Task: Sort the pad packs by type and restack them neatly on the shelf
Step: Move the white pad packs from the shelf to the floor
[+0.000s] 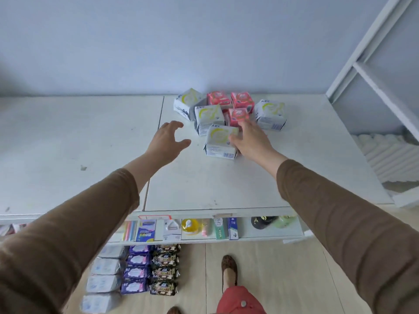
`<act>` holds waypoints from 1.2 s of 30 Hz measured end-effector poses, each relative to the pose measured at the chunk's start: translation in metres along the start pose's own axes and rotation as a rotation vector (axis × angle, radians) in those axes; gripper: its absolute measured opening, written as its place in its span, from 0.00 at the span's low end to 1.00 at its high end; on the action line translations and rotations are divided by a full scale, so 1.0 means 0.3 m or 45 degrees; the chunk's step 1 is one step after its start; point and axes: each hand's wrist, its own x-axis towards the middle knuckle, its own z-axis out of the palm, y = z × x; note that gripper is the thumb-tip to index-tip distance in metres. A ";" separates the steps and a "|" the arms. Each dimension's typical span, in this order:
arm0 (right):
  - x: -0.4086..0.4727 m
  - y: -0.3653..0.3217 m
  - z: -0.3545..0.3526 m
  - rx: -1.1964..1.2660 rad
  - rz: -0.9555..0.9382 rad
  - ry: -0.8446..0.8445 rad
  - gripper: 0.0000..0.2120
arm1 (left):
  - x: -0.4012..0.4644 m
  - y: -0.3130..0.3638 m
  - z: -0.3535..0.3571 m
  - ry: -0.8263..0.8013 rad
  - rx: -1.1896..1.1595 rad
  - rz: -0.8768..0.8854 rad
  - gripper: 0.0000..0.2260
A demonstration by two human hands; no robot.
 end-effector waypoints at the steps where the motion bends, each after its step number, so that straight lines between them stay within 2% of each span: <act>1: 0.040 0.013 0.006 -0.078 -0.035 -0.042 0.27 | 0.054 0.004 0.010 0.016 -0.013 -0.042 0.25; 4: 0.123 0.026 0.023 -0.256 -0.124 -0.187 0.34 | 0.209 0.010 0.034 0.070 -0.068 -0.178 0.28; 6: 0.139 0.025 0.033 -0.256 -0.164 -0.222 0.36 | 0.300 0.009 0.048 0.093 -0.102 -0.258 0.30; 10: 0.103 0.037 0.055 -0.271 -0.339 -0.082 0.36 | 0.459 0.011 0.072 0.133 -0.128 -0.400 0.36; 13: 0.076 0.051 0.052 -0.175 -0.351 -0.086 0.36 | 0.568 0.025 0.081 0.159 -0.218 -0.586 0.43; 15: 0.074 0.058 0.054 -0.216 -0.397 -0.088 0.37 | 0.615 0.021 0.088 0.090 -0.250 -0.664 0.45; 19: 0.084 0.067 0.065 -0.193 -0.455 -0.150 0.43 | 0.653 -0.005 0.086 -0.087 -0.442 -0.732 0.41; 24: 0.057 0.054 0.065 -0.350 -0.592 -0.120 0.38 | 0.658 -0.006 0.097 -0.070 -0.561 -0.644 0.42; 28: 0.010 0.018 0.082 -0.323 -0.726 -0.133 0.24 | 0.631 -0.020 0.104 -0.019 -0.556 -0.548 0.39; 31: -0.027 -0.002 0.125 -0.077 -0.740 -0.234 0.28 | 0.580 -0.050 0.071 0.010 -0.584 -0.505 0.32; 33: -0.049 -0.007 0.163 0.135 -0.645 -0.322 0.34 | 0.520 -0.077 0.038 0.015 -0.556 -0.484 0.30; 36: -0.091 -0.014 0.230 0.437 -0.403 -0.430 0.36 | 0.395 -0.129 -0.016 0.055 -0.548 -0.465 0.31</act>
